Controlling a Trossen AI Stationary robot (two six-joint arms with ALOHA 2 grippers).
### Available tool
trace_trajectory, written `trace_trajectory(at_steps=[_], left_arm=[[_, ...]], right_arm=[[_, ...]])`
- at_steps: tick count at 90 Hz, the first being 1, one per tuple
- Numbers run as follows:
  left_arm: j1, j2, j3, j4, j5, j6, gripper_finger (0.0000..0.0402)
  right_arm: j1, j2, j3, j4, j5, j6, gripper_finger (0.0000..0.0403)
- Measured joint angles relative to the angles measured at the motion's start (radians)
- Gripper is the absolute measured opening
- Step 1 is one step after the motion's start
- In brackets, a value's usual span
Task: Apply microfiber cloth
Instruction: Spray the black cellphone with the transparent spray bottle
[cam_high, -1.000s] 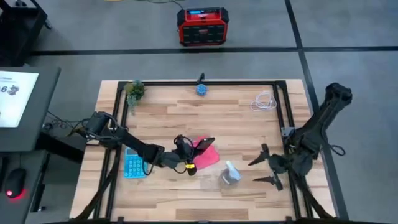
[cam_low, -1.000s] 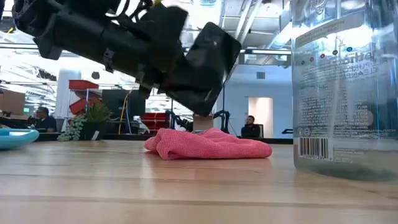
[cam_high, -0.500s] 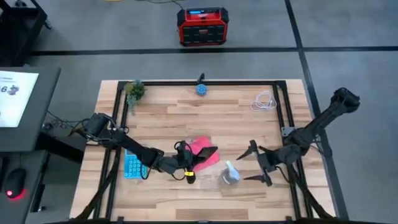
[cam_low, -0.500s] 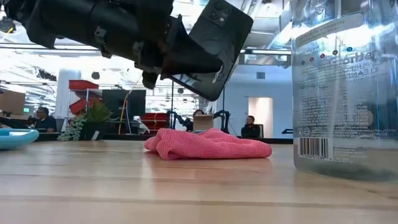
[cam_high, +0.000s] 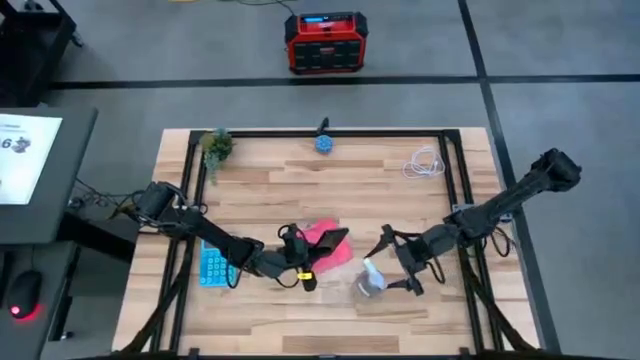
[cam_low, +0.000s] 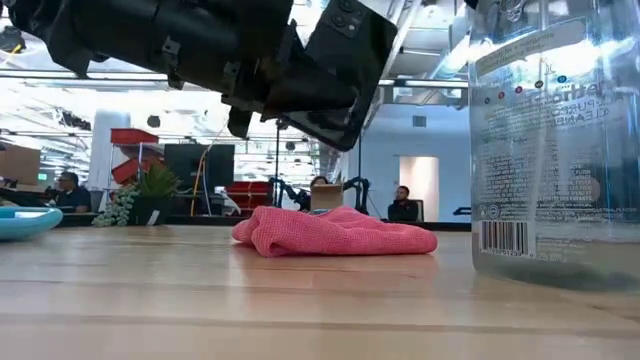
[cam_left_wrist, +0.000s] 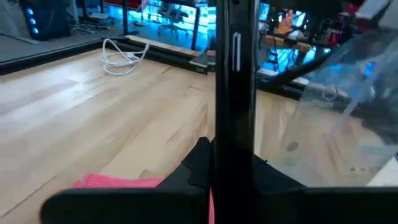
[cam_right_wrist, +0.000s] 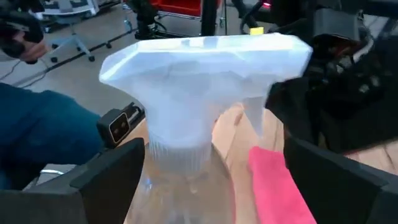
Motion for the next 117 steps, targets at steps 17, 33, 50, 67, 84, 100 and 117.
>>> trace_trajectory(at_steps=[17,33,50,67,84,100,117], left_arm=[[-0.002,0.0,0.076,-0.007,-0.048,0.072,0.0009],[-0.002,0.0,0.178,-0.133,-0.092,0.109,0.0009],[-0.003,0.0,0.212,-0.204,-0.098,0.079,0.0009],[-0.003,0.0,0.209,-0.204,-0.097,0.069,0.0009],[-0.003,0.0,0.209,-0.21,-0.097,0.06,0.0009],[-0.003,0.0,0.209,-0.226,-0.097,0.052,0.0011],[-0.003,0.0,0.208,-0.234,-0.099,0.039,0.0011]], right_arm=[[-0.004,0.037,0.012,0.024,-0.005,-0.003,0.0373],[-0.003,0.075,0.013,0.075,-0.018,-0.001,0.0372],[-0.003,0.077,0.013,0.079,-0.02,-0.002,0.0359],[-0.002,0.076,0.013,0.106,-0.02,-0.037,0.0343],[-0.002,0.076,0.013,0.123,-0.02,-0.051,0.0338],[-0.002,0.076,0.013,0.121,-0.044,-0.051,0.0337],[-0.002,0.076,0.013,0.12,-0.047,-0.051,0.0337]])
